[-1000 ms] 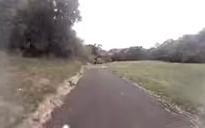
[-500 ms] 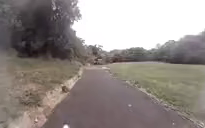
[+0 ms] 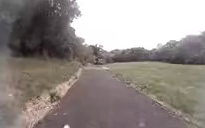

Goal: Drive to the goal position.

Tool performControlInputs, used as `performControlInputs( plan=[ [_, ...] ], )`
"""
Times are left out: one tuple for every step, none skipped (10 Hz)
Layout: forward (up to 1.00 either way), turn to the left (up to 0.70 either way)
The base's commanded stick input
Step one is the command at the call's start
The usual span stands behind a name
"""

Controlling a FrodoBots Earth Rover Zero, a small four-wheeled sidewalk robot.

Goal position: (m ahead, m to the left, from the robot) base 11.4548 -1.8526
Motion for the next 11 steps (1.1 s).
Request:
performControlInputs(
  plan=[
    [1.00, 0.00],
    [1.00, 0.00],
    [1.00, 0.00],
    [1.00, 0.00],
    [1.00, 0.00],
    [1.00, 0.00],
    [1.00, 0.00],
    [1.00, 0.00],
    [1.00, 0.00],
    [1.00, 0.00],
    [1.00, 0.00]
  ],
)
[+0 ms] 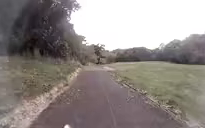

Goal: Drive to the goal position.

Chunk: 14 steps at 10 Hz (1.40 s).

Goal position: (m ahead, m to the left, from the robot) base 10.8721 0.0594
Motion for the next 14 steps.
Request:
performControlInputs(
  plan=[
    [1.00, 0.00],
    [1.00, 0.00],
    [1.00, 0.00],
    [1.00, 0.00],
    [1.00, 0.22],
    [1.00, 0.30],
    [1.00, 0.14],
    [1.00, 0.06],
    [1.00, 0.00],
    [1.00, 0.00],
    [1.00, 0.00],
    [1.00, 0.00],
    [1.00, 0.00],
    [1.00, 0.00]
  ],
)
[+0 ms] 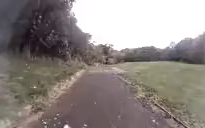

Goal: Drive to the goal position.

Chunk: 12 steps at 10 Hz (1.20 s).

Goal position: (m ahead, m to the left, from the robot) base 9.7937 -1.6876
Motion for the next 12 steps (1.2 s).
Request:
performControlInputs(
  plan=[
    [1.00, 0.00],
    [1.00, 0.00],
    [1.00, 0.00],
    [1.00, 0.00],
    [1.00, 0.00],
    [1.00, 0.00],
    [1.00, 0.00],
    [1.00, 0.00],
    [1.00, 0.00],
    [1.00, 0.00],
    [1.00, 0.00],
    [1.00, 0.00]
  ],
)
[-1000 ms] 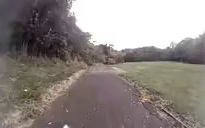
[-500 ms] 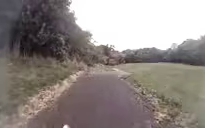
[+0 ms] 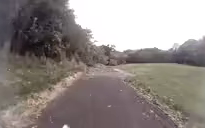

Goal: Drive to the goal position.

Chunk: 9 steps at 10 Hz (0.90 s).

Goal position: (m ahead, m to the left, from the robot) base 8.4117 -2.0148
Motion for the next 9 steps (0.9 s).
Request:
performControlInputs(
  plan=[
    [1.00, 0.00],
    [1.00, 0.00],
    [1.00, 0.00],
    [1.00, 0.00],
    [1.00, 0.00],
    [1.00, 0.00],
    [1.00, 0.00],
    [1.00, 0.00],
    [1.00, 0.00]
  ],
)
